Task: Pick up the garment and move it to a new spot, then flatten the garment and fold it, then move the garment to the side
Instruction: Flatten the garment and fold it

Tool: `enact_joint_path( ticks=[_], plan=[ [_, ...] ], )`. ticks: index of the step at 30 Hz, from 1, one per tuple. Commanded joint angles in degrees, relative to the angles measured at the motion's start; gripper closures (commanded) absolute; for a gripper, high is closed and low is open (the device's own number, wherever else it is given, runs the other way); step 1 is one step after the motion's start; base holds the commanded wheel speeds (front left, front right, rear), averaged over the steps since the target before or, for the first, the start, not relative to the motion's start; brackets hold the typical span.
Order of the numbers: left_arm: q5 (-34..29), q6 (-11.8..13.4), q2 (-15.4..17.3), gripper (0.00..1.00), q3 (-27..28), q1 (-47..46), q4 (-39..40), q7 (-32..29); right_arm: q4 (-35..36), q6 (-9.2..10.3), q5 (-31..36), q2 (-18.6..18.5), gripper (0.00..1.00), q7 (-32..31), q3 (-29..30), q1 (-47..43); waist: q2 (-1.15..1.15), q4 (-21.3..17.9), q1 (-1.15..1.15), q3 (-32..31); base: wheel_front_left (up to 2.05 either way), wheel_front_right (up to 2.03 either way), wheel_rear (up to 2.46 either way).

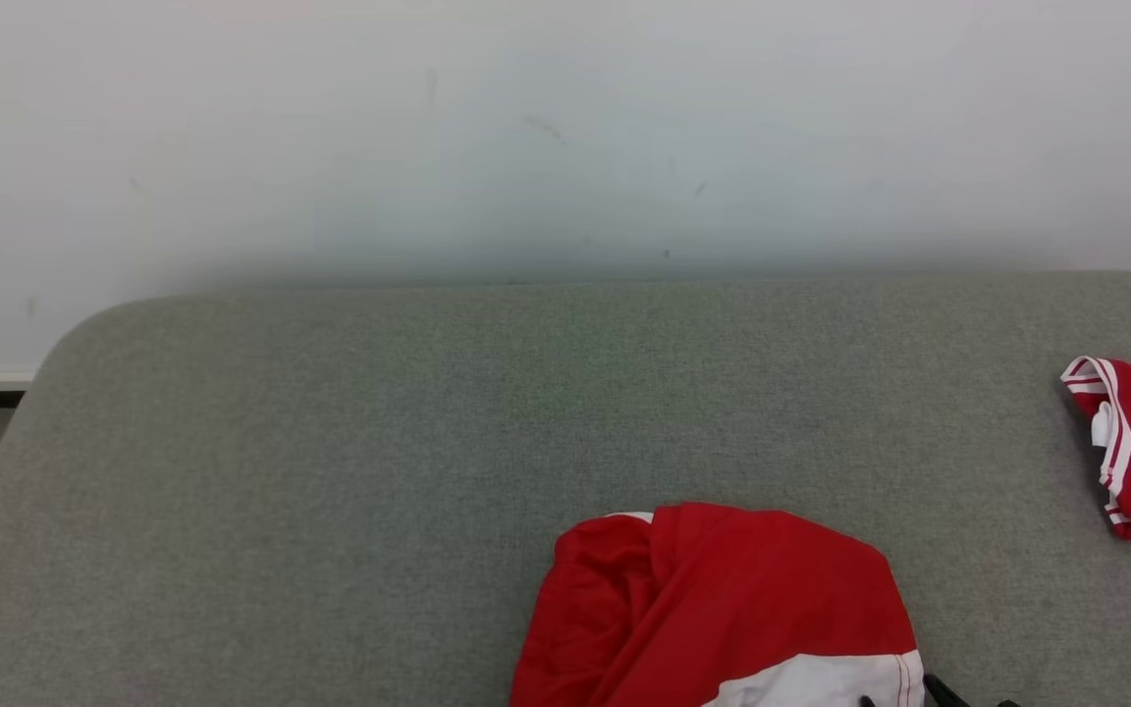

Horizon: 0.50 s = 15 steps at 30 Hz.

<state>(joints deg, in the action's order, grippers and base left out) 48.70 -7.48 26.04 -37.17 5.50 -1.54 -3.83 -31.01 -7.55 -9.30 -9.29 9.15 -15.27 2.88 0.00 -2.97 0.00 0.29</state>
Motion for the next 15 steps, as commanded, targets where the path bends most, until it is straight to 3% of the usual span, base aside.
enact_joint_path(
  ticks=[1,15],
  plan=[
    [1.10,0.06,0.60,0.00,-0.48,-1.22,-0.30,0.73,-0.42,0.14,-0.38,-0.41,0.00,0.51,-0.25,0.88,0.00,-0.08,0.00,0.36,0.00,0.00,0.00],
    [0.87,0.06,1.38,0.00,-7.76,-7.73,-6.30,3.82,-2.34,0.14,-1.24,-0.52,0.00,1.72,-1.99,3.39,0.00,-1.15,0.00,2.96,0.00,0.00,0.00]
  ],
)
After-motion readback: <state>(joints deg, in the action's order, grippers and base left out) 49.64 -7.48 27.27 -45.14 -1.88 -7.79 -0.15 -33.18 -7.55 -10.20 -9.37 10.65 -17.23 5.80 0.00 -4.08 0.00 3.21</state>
